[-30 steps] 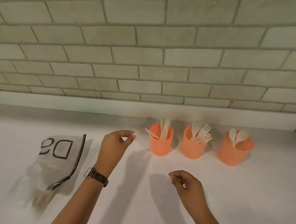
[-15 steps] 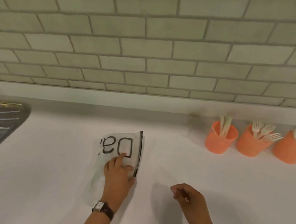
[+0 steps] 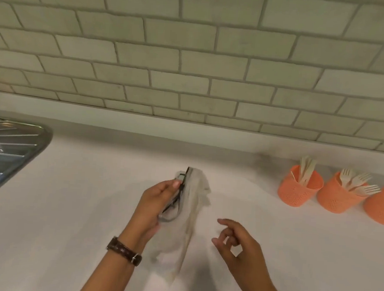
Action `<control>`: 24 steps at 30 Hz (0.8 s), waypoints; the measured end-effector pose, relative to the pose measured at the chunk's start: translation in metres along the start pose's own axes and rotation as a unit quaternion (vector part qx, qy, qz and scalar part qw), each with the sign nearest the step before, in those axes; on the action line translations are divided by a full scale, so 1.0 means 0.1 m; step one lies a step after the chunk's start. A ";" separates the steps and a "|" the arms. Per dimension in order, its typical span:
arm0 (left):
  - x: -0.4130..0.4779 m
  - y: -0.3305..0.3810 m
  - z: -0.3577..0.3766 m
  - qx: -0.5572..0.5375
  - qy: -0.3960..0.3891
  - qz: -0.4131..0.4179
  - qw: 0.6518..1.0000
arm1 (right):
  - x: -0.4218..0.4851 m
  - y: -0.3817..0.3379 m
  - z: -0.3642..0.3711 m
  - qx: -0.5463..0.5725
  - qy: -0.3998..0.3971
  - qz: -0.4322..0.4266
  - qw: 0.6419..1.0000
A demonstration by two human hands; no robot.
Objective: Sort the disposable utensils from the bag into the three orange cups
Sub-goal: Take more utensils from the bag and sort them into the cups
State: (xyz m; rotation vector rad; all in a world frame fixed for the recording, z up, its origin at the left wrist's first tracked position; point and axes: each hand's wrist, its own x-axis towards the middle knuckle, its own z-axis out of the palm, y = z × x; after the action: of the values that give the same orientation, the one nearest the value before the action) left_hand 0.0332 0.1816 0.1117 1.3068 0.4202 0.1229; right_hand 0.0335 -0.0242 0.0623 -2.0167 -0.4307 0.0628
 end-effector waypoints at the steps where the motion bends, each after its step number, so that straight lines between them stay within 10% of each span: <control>1: -0.05 0.10 0.09 -0.017 -0.034 -0.004 0.999 | 0.00 -0.10 -0.03 -0.017 0.008 -0.031 0.999; 7: -0.35 0.36 0.71 0.050 -0.186 0.008 0.981 | 0.00 -0.44 -0.25 -0.172 0.148 -0.268 0.936; 14: -0.68 0.37 0.78 0.263 -0.221 0.072 0.936 | -0.15 -0.47 -0.51 -0.287 0.255 -0.345 0.856; 24: -0.96 0.43 0.53 0.329 -0.156 0.152 0.919 | -0.22 -0.53 -0.79 -0.212 0.031 -0.208 0.954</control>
State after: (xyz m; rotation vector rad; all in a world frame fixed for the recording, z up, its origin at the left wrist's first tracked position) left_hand -0.0291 0.1142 0.1852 2.0180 -0.0362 0.0271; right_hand 0.0160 -0.0776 0.1429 -2.2917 -0.8800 -0.3822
